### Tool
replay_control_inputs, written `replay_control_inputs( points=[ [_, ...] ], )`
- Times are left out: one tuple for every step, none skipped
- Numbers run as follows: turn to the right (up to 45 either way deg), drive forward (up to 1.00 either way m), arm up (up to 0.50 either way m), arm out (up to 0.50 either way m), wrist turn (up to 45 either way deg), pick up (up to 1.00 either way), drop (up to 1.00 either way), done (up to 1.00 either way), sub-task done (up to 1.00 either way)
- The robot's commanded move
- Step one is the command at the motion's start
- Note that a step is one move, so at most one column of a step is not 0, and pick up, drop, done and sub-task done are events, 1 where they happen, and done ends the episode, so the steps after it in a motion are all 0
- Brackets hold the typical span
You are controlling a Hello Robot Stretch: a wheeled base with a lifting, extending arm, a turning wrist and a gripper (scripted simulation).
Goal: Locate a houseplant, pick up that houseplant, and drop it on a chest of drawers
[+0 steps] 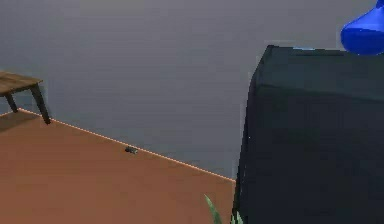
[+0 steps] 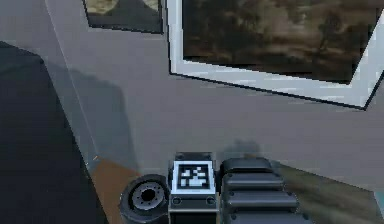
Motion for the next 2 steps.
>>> replay_control_inputs(
  points=[
    [0.0, 0.3, 0.0, 0.0, 0.0, 0.0, 0.0, 0.0, 0.0],
    [-45.0, 0.0, 0.0, 0.0, 0.0, 0.0, 0.0, 0.0, 0.0]
  ],
)
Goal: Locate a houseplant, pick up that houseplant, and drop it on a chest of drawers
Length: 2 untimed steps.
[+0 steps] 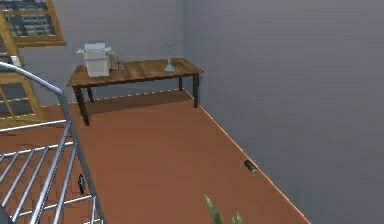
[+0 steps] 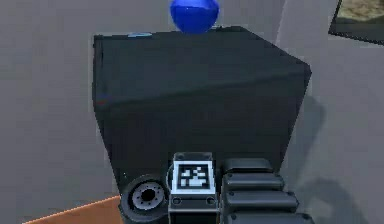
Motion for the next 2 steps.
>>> replay_control_inputs(
  points=[
    [-15.0, 0.0, 0.0, 0.0, 0.0, 0.0, 0.0, 0.0, 0.0],
    [0.0, 1.0, 0.0, 0.0, 0.0, 0.0, 0.0, 0.0, 0.0]
  ],
)
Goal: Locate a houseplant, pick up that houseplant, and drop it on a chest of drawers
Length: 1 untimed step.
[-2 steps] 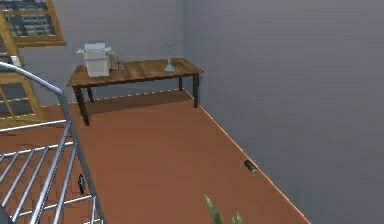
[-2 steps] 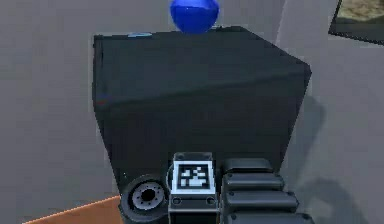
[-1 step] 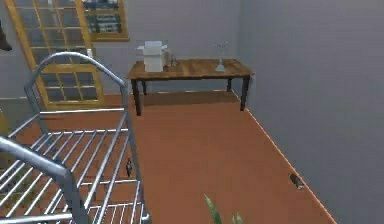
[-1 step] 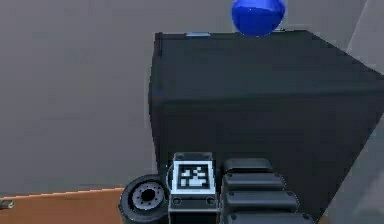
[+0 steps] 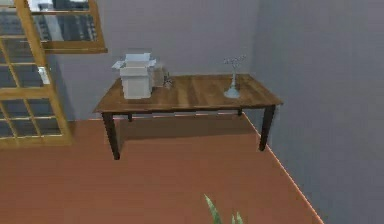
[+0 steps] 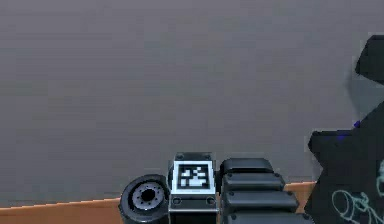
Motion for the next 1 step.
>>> replay_control_inputs(
  points=[
    [-3.0, 0.0, 0.0, 0.0, 0.0, 0.0, 0.0, 0.0, 0.0]
  ],
)
